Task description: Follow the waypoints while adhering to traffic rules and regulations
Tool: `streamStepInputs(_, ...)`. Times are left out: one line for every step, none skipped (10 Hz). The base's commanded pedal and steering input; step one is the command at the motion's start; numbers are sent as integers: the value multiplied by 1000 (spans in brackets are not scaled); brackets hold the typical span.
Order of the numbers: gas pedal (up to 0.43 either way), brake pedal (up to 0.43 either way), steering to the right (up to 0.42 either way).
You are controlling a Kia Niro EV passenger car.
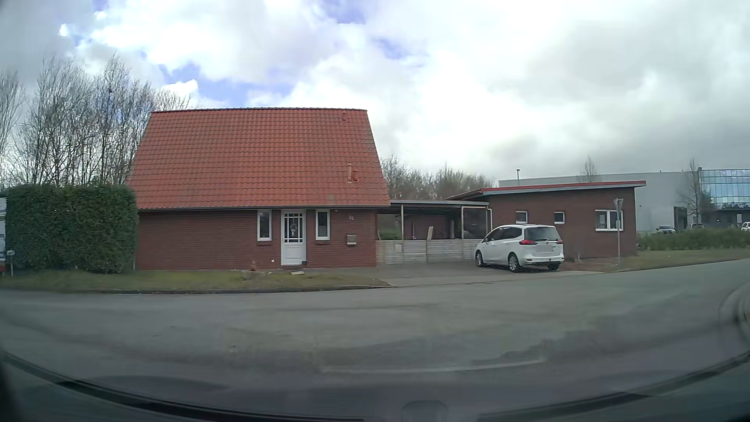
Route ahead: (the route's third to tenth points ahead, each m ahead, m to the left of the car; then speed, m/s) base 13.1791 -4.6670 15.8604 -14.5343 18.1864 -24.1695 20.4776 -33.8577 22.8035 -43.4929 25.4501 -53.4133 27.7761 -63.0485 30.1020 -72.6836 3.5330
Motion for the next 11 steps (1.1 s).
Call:
streamStepInputs(87, 0, 324)
streamStepInputs(87, 0, 323)
streamStepInputs(87, 0, 321)
streamStepInputs(98, 0, 319)
streamStepInputs(98, 0, 318)
streamStepInputs(98, 0, 318)
streamStepInputs(98, 0, 319)
streamStepInputs(98, 0, 319)
streamStepInputs(98, 0, 318)
streamStepInputs(110, 0, 318)
streamStepInputs(110, 0, 318)
